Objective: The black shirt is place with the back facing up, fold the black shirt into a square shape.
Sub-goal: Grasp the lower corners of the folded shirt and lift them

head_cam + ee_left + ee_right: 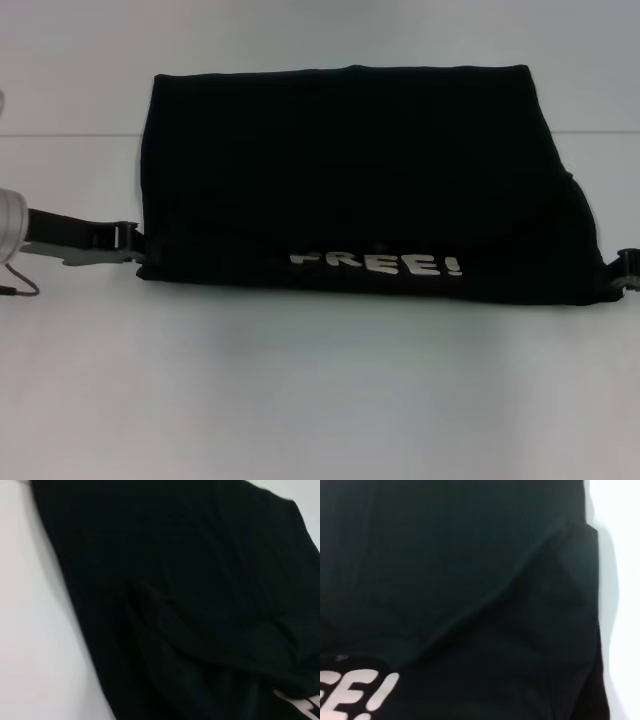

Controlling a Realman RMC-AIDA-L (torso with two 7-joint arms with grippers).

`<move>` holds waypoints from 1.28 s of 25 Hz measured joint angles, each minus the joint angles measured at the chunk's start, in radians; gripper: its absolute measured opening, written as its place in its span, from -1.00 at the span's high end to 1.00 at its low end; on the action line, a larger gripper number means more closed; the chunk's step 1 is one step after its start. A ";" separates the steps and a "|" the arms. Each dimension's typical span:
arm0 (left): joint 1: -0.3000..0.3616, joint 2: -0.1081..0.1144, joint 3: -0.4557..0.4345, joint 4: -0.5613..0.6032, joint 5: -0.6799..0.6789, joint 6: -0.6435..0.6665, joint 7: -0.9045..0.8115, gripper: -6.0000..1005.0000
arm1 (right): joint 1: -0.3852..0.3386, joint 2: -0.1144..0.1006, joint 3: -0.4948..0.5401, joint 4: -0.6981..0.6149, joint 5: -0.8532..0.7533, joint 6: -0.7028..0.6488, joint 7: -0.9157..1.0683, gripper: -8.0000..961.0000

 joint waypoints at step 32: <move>0.022 -0.018 0.091 0.061 0.083 0.402 0.048 0.98 | -0.083 -0.020 0.001 -0.145 -0.096 -0.419 -0.006 0.86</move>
